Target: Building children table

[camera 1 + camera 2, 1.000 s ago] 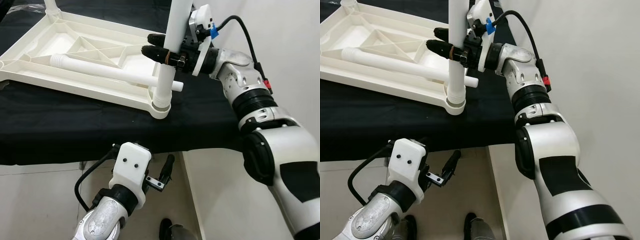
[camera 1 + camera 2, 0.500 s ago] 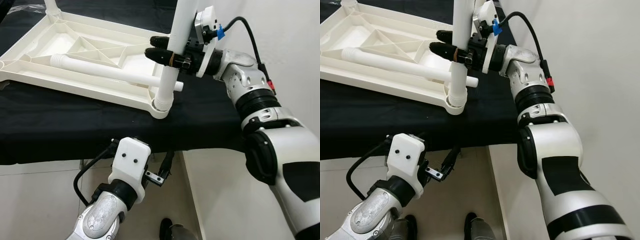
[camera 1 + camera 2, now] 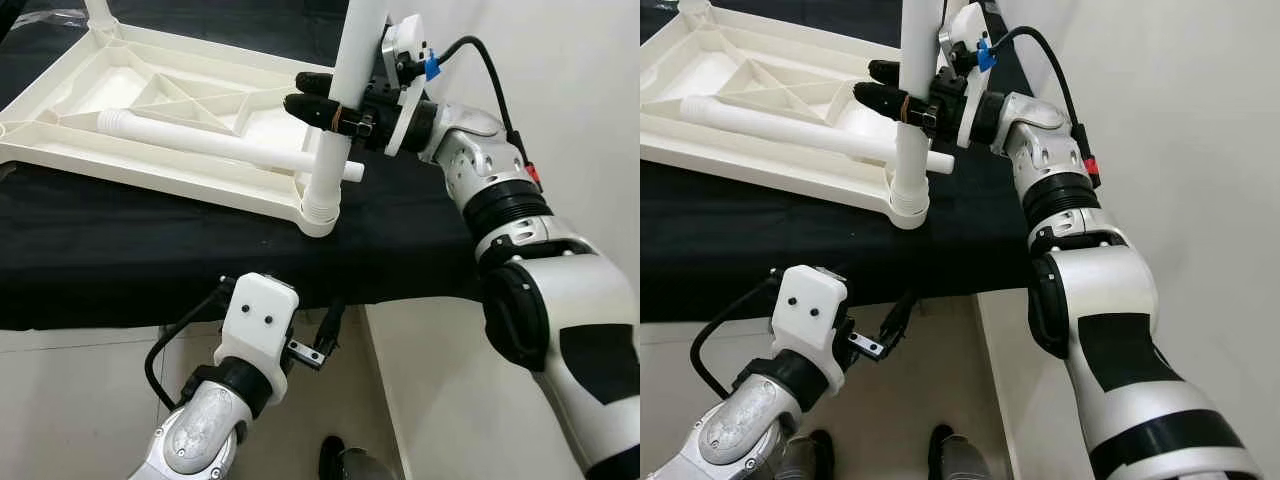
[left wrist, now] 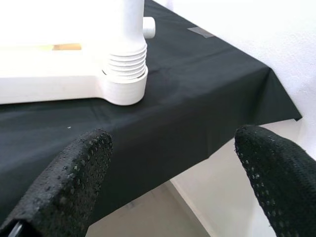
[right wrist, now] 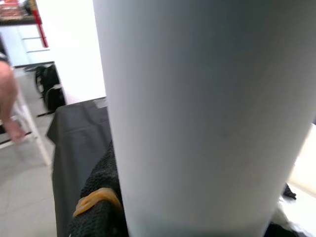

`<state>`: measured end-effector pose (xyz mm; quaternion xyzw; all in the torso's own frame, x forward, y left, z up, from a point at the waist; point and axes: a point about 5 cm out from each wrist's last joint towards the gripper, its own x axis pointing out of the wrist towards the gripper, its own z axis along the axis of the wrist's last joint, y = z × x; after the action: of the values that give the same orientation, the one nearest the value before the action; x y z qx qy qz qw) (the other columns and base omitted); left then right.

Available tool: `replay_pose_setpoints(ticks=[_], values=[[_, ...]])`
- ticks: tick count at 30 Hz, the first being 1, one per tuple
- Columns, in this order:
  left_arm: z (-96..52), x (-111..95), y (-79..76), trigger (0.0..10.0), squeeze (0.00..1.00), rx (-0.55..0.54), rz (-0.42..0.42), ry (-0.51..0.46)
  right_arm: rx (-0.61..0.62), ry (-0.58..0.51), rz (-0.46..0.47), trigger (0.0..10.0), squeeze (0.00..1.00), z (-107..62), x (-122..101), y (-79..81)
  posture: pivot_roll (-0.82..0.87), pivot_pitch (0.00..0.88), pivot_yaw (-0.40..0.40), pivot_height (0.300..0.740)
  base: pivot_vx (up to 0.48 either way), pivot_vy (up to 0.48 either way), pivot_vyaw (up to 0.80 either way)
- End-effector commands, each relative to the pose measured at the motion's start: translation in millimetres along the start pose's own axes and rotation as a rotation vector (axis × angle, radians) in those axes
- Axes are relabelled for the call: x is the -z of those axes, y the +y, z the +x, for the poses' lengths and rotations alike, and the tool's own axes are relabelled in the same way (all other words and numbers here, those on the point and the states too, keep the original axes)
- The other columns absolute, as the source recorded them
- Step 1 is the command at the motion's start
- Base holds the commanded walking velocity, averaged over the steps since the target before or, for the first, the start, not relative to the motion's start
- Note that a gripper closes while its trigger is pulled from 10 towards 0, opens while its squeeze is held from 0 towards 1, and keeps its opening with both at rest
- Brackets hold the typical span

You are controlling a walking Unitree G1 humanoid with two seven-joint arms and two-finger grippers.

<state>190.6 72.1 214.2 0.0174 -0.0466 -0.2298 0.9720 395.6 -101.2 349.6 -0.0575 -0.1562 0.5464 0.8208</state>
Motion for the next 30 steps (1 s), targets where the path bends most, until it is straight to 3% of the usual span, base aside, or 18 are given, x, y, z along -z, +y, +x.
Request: replay_pose_setpoints(ticks=[1, 8, 30], values=[[0.3, 4, -2.2, 10.0, 0.0, 0.008, -0.004, 0.026, 0.062, 0.012, 0.021, 10.0, 0.0, -4.3, 6, -3.6, 0.09, 0.31, -0.13, 0.74, 0.0, 0.0, 0.0], [1.8, 3, 1.8, 10.0, 0.0, -0.003, 0.006, 0.022, 0.249, 0.0, 0.007, 10.0, 0.0, -13.2, 5, -15.2, 0.09, 0.311, -0.128, 0.74, 0.0, 0.0, 0.0], [4.8, -1, 19.4, 10.0, 0.0, -0.041, 0.049, 0.006, 0.289, -0.013, -0.051, 10.0, 0.0, -8.8, 15, -8.4, 0.09, 0.318, -0.122, 0.74, 0.0, 0.0, 0.0]])
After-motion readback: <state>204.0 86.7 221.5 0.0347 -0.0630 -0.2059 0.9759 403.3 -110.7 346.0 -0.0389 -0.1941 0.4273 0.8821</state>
